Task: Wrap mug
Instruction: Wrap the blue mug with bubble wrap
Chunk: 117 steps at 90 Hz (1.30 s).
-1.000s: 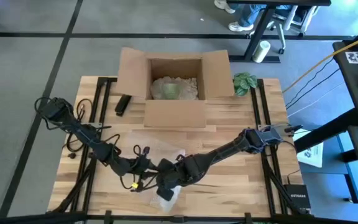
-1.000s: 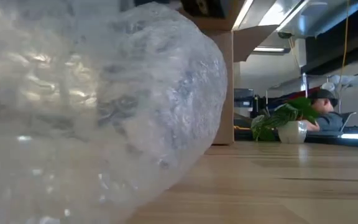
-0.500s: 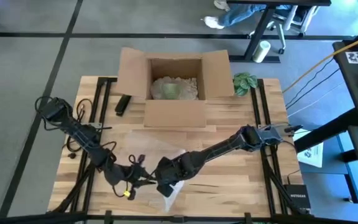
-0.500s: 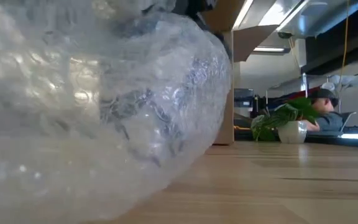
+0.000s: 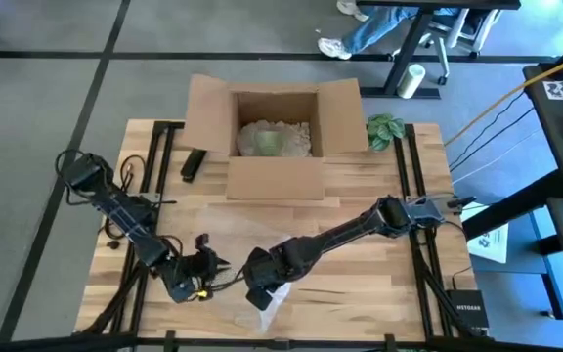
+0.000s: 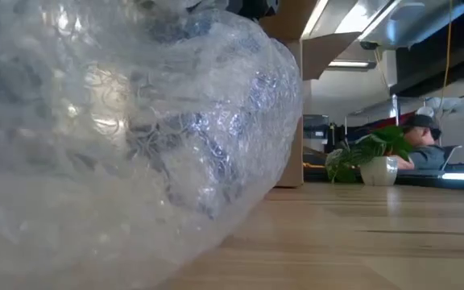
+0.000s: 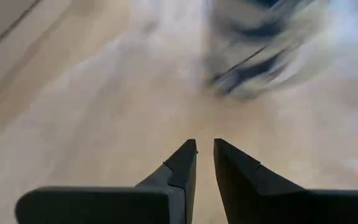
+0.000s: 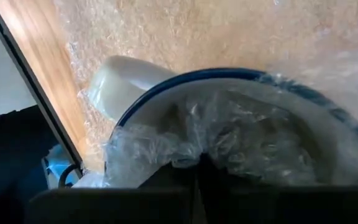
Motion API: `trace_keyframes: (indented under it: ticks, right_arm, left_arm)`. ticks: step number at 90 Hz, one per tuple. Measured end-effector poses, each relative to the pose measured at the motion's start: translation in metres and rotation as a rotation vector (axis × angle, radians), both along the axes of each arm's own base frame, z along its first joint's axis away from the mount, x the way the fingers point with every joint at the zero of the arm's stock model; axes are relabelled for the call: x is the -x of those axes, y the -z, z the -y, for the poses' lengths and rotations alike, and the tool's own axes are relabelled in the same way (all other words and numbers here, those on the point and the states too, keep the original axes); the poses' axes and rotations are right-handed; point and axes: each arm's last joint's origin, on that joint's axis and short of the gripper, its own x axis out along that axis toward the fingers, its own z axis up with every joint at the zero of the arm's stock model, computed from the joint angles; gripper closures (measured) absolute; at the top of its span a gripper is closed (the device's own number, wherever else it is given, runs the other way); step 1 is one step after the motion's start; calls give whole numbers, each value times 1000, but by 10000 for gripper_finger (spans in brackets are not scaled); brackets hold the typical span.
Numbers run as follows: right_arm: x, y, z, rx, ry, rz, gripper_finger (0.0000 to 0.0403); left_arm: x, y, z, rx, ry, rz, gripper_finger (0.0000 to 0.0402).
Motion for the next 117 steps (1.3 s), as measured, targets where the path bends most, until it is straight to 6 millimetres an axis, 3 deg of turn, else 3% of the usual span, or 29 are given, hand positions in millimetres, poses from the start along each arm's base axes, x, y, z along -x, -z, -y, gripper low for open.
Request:
trace_keyframes:
  ticks: [15,30,45,57,69,81,117]
  right_arm:
    - [-1,-1,0,9,-13,10,403]
    - [-1,-1,0,13,-19,16,403]
    - [-1,-1,0,15,-30,20,403]
    - [-3,-2,-1,15,-45,42,403]
    - [-4,-2,2,13,-39,45,403]
    - [-4,-2,3,5,-42,43,403]
    - [-4,-2,2,-2,-45,42,403]
  left_arm:
    - [24,5,-1,-49,-66,-8,363]
    - [58,1,-9,-36,-104,183,363]
    - [101,7,-36,127,-68,327,363]
    - [121,13,-49,297,27,330,363]
    - [125,1,-48,336,179,304,363]
    - [124,-7,-55,324,210,304,363]
    - [110,2,-67,354,118,115,297]
